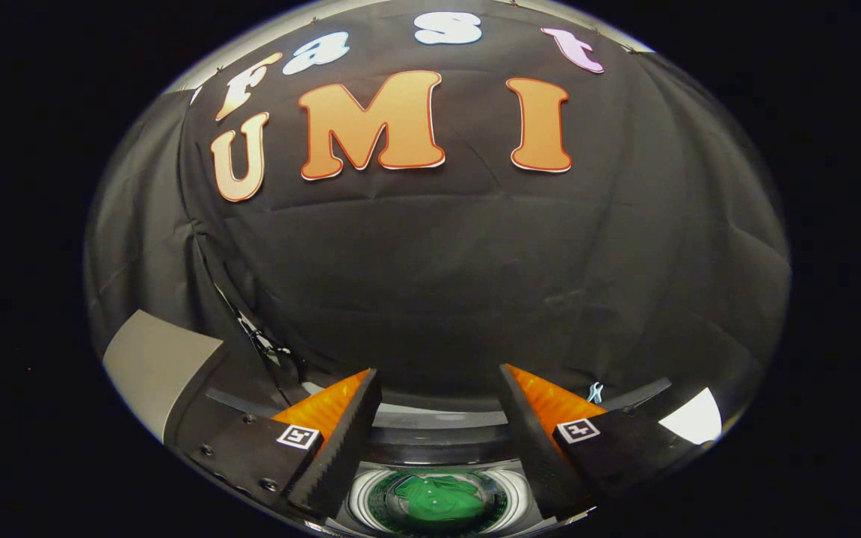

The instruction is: Put the clothes into the washing machine and then close the washing machine lid.

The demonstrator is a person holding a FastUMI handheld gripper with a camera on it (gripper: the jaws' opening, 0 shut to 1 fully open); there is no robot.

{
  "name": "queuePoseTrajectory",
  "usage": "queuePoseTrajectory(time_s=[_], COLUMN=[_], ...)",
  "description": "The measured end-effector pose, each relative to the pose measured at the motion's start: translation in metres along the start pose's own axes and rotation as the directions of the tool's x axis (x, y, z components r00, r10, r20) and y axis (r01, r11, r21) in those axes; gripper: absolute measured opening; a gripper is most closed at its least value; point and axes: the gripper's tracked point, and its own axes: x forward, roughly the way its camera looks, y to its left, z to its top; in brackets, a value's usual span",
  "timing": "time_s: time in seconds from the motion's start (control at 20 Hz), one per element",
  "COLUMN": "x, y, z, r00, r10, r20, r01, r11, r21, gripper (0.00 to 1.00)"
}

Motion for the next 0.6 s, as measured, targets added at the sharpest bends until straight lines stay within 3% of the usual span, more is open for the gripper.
queuePoseTrajectory(time_s=[0.35,0.5,0.6], x=[-0.041,-0.059,-0.073], y=[0.002,0.002,-0.006], z=[-0.036,-0.067,-0.102], r00=[1.000,0.999,0.993], r10=[-0.022,-0.025,-0.065], r20=[0.016,-0.026,-0.103], r01=[0.022,0.025,0.068], r11=[1.000,1.000,0.997], r21=[0.000,0.013,0.023], gripper=[0.99,0.99,0.99])
